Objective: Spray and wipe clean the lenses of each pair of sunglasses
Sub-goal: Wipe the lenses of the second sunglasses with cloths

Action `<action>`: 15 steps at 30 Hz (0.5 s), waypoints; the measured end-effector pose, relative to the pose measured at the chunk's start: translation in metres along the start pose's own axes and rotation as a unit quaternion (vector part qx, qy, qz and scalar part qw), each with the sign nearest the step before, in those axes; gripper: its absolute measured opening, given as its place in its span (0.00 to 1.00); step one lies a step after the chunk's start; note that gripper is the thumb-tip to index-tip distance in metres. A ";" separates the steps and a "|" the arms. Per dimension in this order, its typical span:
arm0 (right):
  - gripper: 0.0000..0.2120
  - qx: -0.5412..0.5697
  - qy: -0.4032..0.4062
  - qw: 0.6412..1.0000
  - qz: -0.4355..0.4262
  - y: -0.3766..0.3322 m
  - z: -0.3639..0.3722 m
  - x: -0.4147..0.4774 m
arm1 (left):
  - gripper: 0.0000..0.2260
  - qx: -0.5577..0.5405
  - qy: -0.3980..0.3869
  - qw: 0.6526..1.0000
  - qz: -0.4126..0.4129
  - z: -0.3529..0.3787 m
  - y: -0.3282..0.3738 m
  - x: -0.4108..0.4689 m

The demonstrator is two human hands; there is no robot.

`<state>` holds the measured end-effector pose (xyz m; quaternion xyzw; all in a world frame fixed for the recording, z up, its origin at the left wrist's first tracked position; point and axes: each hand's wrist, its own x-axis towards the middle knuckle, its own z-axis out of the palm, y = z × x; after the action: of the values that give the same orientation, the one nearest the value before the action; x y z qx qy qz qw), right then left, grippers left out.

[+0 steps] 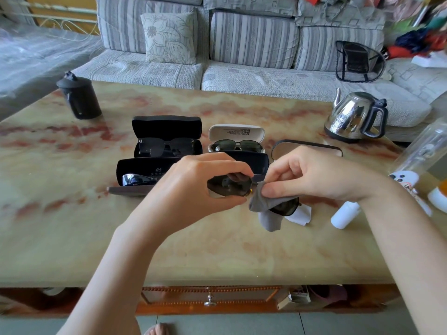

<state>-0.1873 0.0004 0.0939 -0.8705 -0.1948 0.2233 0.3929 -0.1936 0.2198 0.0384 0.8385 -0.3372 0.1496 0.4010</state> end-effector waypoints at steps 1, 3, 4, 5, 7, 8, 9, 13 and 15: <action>0.17 0.006 0.010 1.000 -0.005 0.000 0.001 0.001 | 0.12 -0.003 0.001 1.000 0.001 0.000 0.000 0.000; 0.19 0.015 0.024 1.000 -0.008 -0.001 0.003 0.003 | 0.13 0.000 0.001 1.000 0.001 0.000 0.000 0.000; 0.20 0.014 0.025 1.000 -0.009 -0.001 0.005 0.004 | 0.14 0.003 0.000 1.000 -0.001 0.000 -0.001 0.000; 0.21 0.007 0.024 1.000 -0.008 -0.001 0.007 0.005 | 0.14 0.005 -0.003 1.000 -0.003 0.000 -0.002 0.000; 0.22 -0.001 0.025 1.000 -0.004 0.001 0.011 0.007 | 0.15 0.005 -0.007 1.000 -0.006 0.001 -0.003 0.000; 0.21 0.000 0.028 1.000 -0.002 0.001 0.011 0.007 | 0.15 0.004 -0.007 1.000 -0.008 0.001 -0.003 0.000; 0.20 0.001 0.029 1.000 -0.005 0.001 0.010 0.007 | 0.15 0.003 -0.007 1.000 -0.009 0.000 -0.003 0.000; 0.16 0.011 0.029 0.999 -0.022 -0.001 0.004 0.003 | 0.15 -0.008 0.000 1.000 -0.010 -0.003 0.000 0.002; 0.16 0.023 0.030 0.999 -0.027 -0.001 0.000 0.001 | 0.15 -0.013 0.007 1.000 -0.009 -0.003 0.001 0.003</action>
<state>-0.1866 0.0014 0.0941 -0.8622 -0.2010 0.1911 0.4238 -0.1918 0.2202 0.0423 0.8349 -0.3293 0.1471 0.4157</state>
